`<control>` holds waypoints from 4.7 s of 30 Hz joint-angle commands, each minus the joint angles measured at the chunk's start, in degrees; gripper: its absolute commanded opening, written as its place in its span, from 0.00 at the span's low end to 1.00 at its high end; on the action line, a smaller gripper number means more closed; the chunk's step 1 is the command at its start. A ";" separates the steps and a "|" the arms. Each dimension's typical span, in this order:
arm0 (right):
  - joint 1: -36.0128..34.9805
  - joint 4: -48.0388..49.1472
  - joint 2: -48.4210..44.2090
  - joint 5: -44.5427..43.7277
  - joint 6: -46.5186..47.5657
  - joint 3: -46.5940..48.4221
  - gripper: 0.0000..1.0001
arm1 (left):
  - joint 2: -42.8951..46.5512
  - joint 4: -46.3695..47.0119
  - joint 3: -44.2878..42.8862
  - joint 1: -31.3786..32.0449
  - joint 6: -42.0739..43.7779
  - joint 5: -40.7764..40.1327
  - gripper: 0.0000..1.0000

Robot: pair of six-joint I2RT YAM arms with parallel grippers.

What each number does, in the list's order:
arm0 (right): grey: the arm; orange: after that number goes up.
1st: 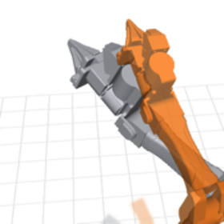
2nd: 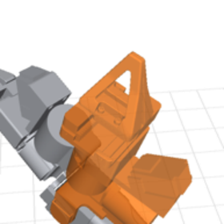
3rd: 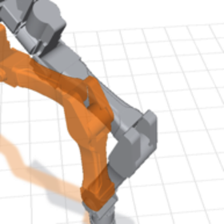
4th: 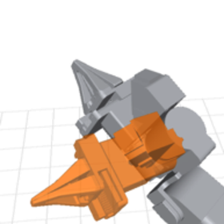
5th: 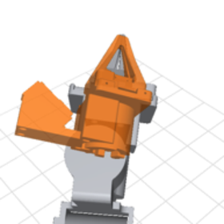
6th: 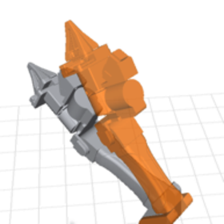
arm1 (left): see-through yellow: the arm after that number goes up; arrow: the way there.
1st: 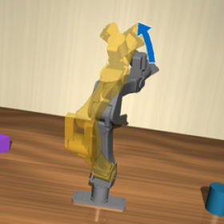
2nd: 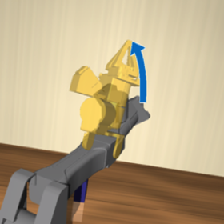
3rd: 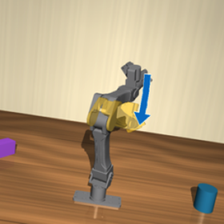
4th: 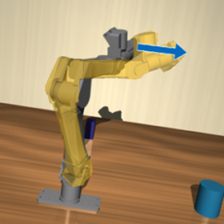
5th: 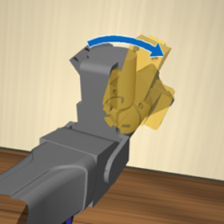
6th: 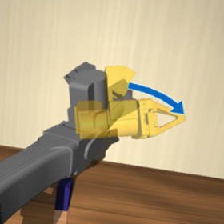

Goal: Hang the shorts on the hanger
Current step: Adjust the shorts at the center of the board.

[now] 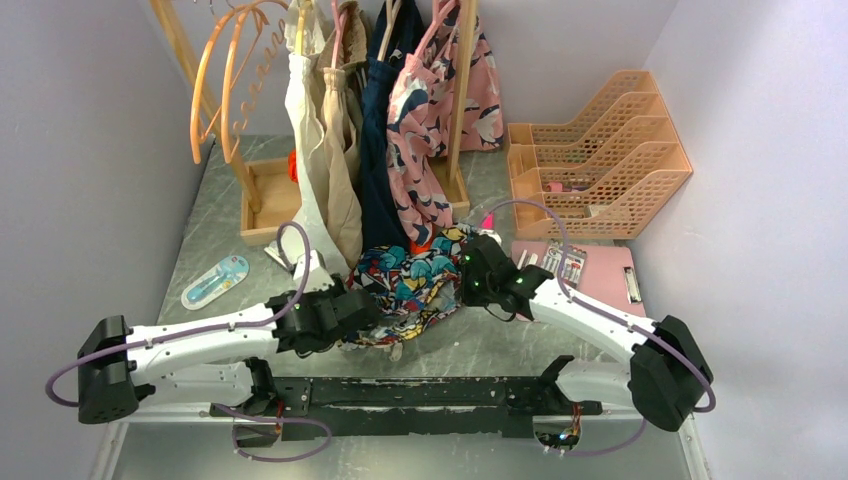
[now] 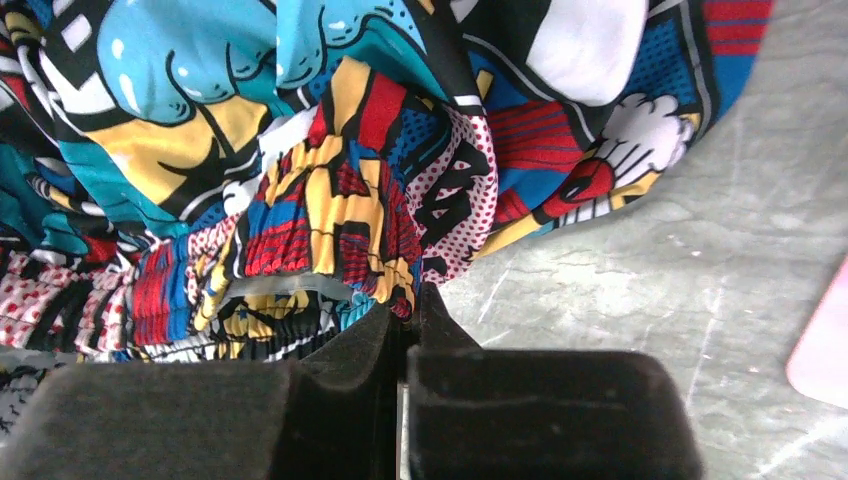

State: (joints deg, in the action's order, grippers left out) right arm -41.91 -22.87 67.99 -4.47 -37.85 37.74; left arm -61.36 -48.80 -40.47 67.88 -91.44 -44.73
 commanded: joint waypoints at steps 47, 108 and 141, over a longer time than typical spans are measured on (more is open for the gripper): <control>11.67 -8.27 -7.19 -0.06 11.44 5.77 0.00 | -19.48 4.75 -18.77 12.50 63.42 17.10 0.99; 11.66 -12.93 -11.82 3.57 11.65 9.72 0.00 | -19.23 9.91 -14.42 6.29 68.18 13.07 0.41; 11.68 -34.90 0.91 -16.67 20.07 62.30 0.00 | 3.61 12.09 -55.46 0.50 86.50 -9.78 0.07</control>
State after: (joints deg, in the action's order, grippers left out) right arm -31.20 -53.71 69.38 -16.05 -19.49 99.96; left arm -56.49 -38.00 -93.82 68.71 -8.23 -47.70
